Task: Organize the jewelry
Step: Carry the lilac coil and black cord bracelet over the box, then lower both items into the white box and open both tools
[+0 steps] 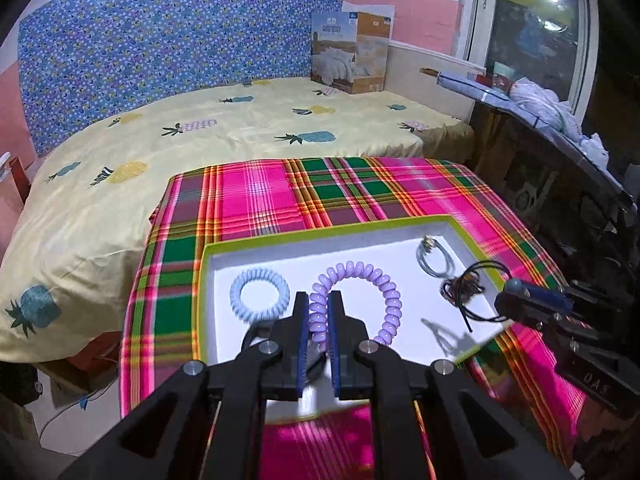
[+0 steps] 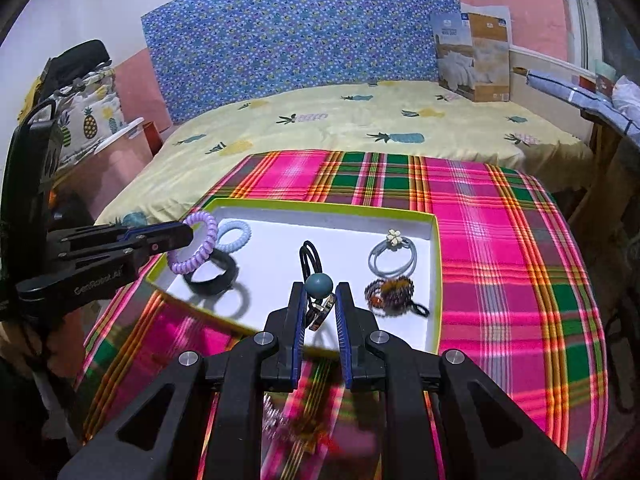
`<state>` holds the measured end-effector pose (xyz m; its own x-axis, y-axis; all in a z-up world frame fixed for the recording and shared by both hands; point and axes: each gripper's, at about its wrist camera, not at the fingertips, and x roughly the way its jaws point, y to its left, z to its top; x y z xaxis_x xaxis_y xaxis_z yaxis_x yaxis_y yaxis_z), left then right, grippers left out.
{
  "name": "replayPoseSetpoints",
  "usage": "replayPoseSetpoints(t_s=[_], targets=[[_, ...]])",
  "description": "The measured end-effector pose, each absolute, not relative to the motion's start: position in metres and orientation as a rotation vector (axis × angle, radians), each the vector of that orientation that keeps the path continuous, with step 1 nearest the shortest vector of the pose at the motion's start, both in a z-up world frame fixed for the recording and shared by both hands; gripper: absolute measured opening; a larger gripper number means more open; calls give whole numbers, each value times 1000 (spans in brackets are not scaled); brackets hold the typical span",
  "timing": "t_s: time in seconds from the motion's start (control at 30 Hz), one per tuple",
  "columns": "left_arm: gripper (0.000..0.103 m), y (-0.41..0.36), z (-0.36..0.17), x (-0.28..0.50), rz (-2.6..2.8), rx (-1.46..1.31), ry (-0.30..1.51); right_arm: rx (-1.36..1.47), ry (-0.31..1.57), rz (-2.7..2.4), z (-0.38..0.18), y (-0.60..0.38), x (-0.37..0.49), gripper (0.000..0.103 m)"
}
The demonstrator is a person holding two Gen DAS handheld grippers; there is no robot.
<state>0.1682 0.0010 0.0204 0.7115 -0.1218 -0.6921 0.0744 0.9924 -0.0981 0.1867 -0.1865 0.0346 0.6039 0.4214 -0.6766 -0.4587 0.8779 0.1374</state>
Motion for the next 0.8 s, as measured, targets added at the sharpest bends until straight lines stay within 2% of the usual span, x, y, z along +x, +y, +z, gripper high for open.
replayPoseSetpoints(t_s=[0.33,0.8], targets=[[10,-5,-7,219,-115,-62,852,-51,843,482,8,-182,226,15],[10,-10,-32,246,-106,-52,925,-80,912,452,-12,-181,245,15]])
